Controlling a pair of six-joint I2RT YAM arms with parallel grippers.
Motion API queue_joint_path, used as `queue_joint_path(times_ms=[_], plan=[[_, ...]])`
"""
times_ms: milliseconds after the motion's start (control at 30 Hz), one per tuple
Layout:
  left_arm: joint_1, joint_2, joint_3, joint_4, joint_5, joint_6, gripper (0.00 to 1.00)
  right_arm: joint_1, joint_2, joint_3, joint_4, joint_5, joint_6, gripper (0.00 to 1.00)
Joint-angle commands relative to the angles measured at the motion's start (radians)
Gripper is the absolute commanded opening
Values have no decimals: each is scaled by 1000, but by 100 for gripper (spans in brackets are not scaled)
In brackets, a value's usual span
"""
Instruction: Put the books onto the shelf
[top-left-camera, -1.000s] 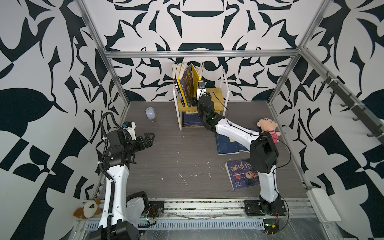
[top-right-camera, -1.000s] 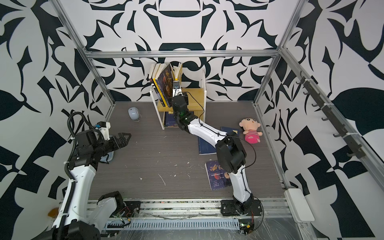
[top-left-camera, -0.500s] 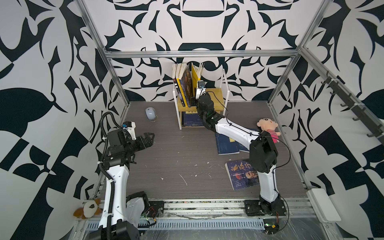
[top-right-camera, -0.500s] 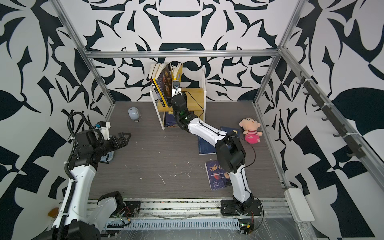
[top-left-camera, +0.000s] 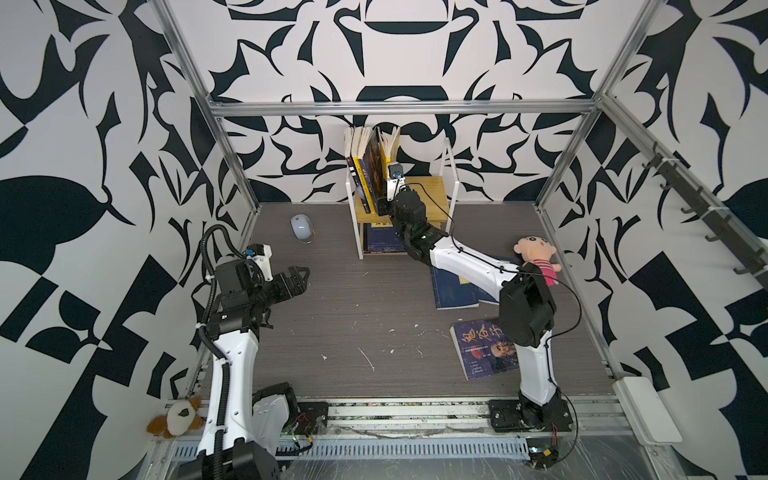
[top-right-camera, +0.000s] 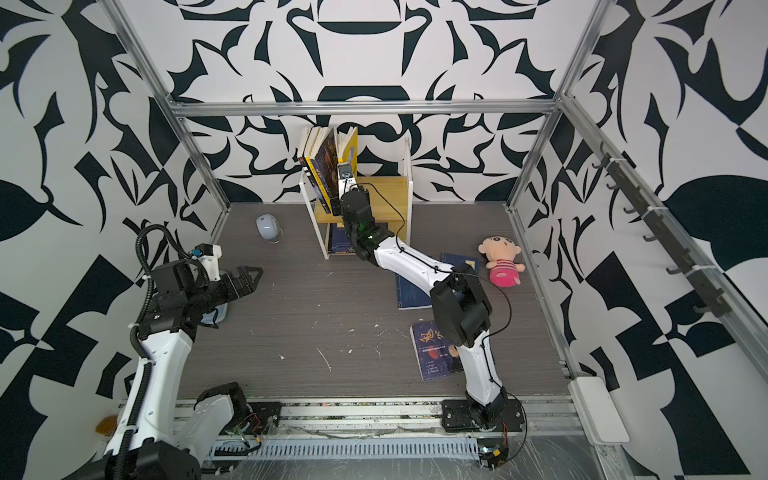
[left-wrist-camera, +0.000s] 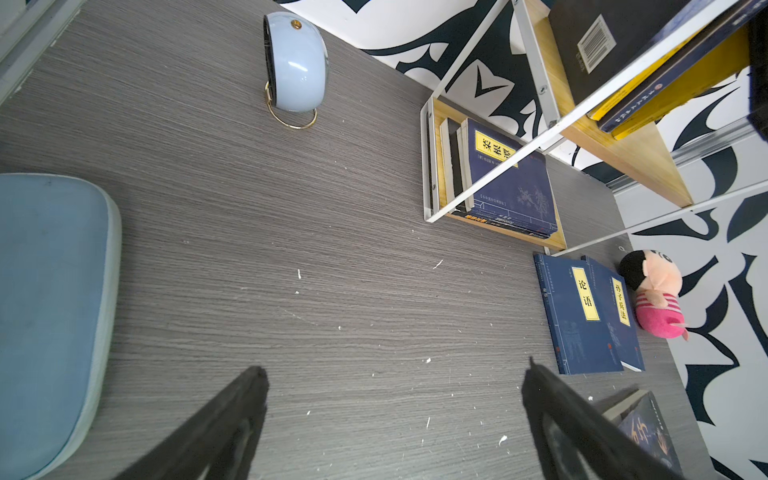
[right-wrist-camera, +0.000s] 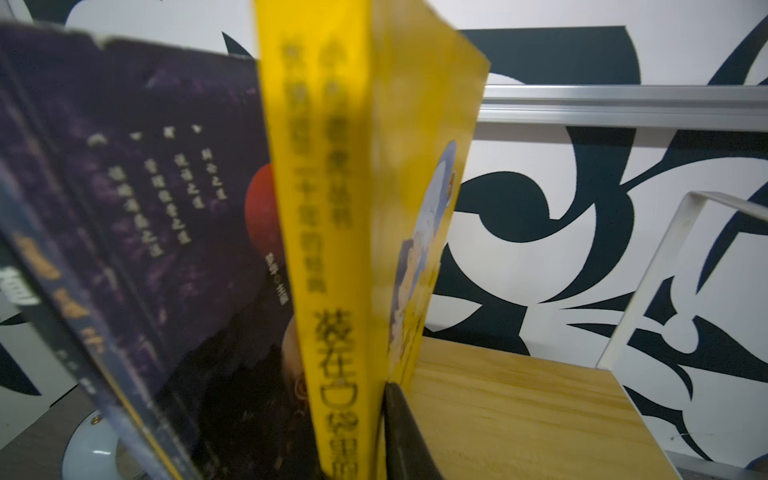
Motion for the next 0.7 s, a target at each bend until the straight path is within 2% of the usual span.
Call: queue_joint_path(times_ms=[0, 267, 433, 533, 667], plan=[[5, -11, -11, 13, 12, 12, 100, 17, -73, -1, -20, -45, -37, 27], [10, -10, -11, 13, 12, 12, 100, 28, -134, -87, -22, -64, -100, 45], [11, -9, -12, 15, 12, 13, 100, 31, -190, -162, -24, -109, -161, 50], [13, -7, -12, 15, 11, 11, 100, 31, -215, -156, -87, -146, -234, 50], [13, -8, -13, 16, 13, 11, 100, 21, -251, -138, -258, -231, -350, 52]])
